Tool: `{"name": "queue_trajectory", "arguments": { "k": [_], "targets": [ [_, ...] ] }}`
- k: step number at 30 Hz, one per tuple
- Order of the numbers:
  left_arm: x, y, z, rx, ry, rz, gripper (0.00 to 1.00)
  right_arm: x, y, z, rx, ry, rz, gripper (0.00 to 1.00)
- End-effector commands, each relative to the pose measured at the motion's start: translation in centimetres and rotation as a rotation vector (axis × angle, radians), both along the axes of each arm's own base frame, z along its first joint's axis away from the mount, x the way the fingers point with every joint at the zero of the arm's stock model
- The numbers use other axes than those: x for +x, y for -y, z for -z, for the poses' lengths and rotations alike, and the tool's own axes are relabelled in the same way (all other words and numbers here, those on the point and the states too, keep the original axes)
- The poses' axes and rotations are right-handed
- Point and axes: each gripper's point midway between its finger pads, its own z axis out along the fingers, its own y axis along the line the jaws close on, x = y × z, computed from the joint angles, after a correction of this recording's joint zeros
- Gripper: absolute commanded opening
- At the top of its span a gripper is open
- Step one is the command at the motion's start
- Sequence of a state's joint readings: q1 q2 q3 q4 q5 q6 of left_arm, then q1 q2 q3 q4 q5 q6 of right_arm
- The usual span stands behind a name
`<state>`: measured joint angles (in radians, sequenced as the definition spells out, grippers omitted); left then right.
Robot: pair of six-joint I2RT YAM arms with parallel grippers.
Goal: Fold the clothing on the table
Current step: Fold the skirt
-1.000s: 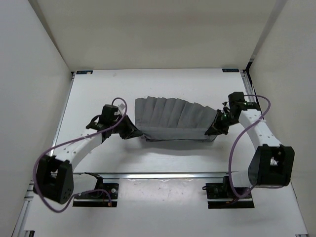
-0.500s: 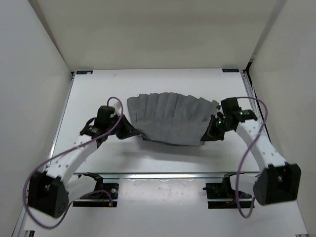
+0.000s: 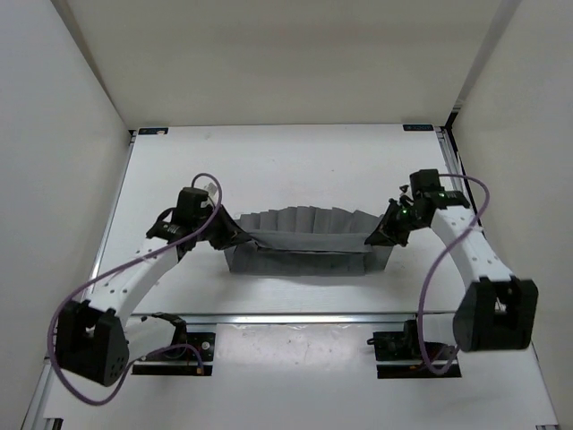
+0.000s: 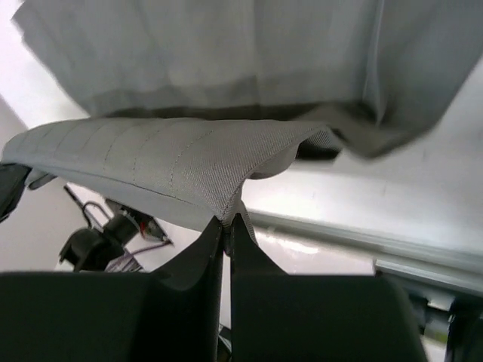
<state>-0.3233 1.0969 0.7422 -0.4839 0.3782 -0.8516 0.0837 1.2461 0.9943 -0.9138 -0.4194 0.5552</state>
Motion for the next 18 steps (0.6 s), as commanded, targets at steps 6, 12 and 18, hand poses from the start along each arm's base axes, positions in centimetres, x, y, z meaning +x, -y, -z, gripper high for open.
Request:
{"name": "queue_trajectory", "arguments": {
  "k": [6,12,18],
  "targets": [
    [6.9,-0.9,3.4,0.219,0.049,-0.074,0.00,9.1,1.4,2.6,-0.116,0.099,0.000,0.00],
    [10.6,-2.1,5.6,0.233,0.022,-0.123,0.25,14.1,1.7,3.8,-0.077,0.197,0.010,0.23],
    [18.0,-1.1,-0.7,-0.046,0.149,-0.149,0.61,20.1,2.6,-0.5,0.031,0.575,0.090,0.36]
  ]
}}
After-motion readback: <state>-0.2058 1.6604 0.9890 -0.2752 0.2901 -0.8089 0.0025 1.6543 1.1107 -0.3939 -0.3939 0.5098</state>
